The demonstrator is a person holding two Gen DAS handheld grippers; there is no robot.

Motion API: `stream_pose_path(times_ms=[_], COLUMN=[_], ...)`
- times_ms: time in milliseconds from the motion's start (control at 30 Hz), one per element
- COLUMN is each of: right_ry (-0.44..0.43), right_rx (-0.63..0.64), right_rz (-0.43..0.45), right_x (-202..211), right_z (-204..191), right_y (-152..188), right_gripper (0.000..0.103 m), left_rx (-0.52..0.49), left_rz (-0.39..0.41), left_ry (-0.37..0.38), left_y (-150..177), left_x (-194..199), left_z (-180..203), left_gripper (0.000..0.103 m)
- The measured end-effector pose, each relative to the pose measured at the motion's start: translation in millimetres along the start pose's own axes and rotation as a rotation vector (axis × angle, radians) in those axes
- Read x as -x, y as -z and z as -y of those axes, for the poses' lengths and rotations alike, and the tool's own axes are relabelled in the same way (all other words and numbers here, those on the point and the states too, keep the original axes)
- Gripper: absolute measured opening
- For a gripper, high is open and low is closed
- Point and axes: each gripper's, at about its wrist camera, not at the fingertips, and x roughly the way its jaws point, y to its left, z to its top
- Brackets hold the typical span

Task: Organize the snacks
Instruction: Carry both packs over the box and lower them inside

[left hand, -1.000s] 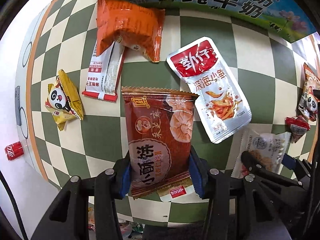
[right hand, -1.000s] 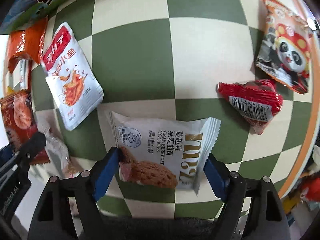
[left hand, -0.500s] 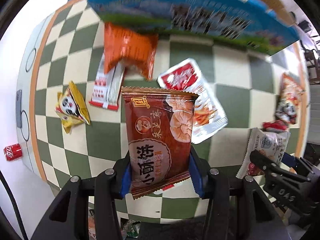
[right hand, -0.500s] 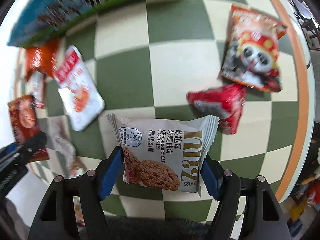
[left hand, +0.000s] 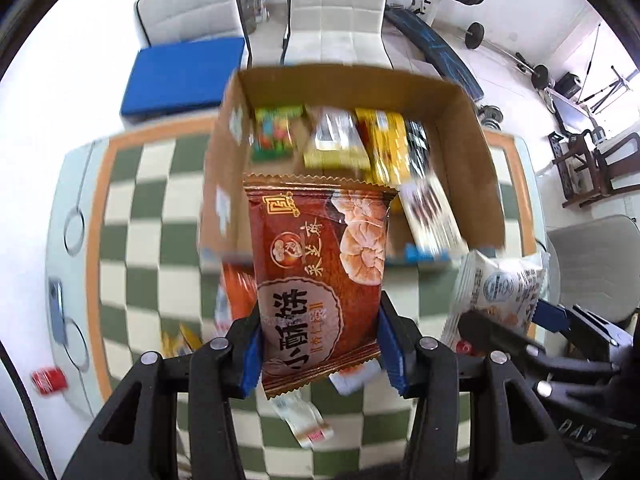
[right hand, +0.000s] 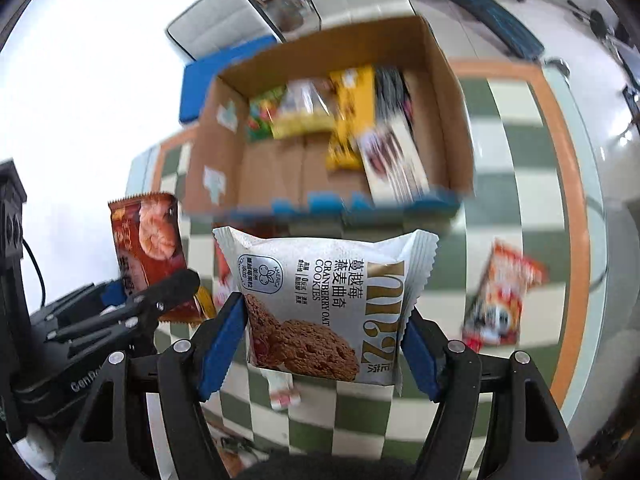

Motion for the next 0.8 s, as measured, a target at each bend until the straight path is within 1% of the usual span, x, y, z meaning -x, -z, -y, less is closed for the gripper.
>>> stream_pose_path(times_ms=[67,133,233,333,400,533,700,800], right_ry=[-0.001,0.003,0.012,0.025,0.037,0.058,0.071,0.073], right_rx=[0.002,-0.001,-0.008,-0.022,-0.022,-0.02,-0.015,-0.009], right_rz=[0.012,0.014,0.006,-0.018,-0.035,-0.058,-0.092,-0.118], right_x=[-2,-11,-38,-62,-80,-108,-130,-140], right_z=[-7,-12,-14,-14,-15,-15,-15,-16], right_y=[-23,-44,-66,-86,-96,-107,-112,-112], right_gripper=[0.076,0.076,0.076,0.076,0.076,0.076,0.076,0.076], left_rx=[0.003,0.001,0.009,0.006,-0.001,0.01,0.017,0.044], left_rz=[-0.01,-0.043,-0.099,-0.136,-0.16,-0.214,-0.263,-0.299], left_ry=[-0.003,0.001,0.013,-0.008,-0.014,0.012,0.051,0.052], left_y=[-24,-48,-74,-90,-95,-97,-98,-96], left_x=[-8,-23,-48,-68,-83,-105,-124,-135], left_z=[-8,-15,-25,-31,-34,-40,-44,-48], left_gripper=[0.046,0.046,0.046,0.046,0.046,0.046,0.047,0.048])
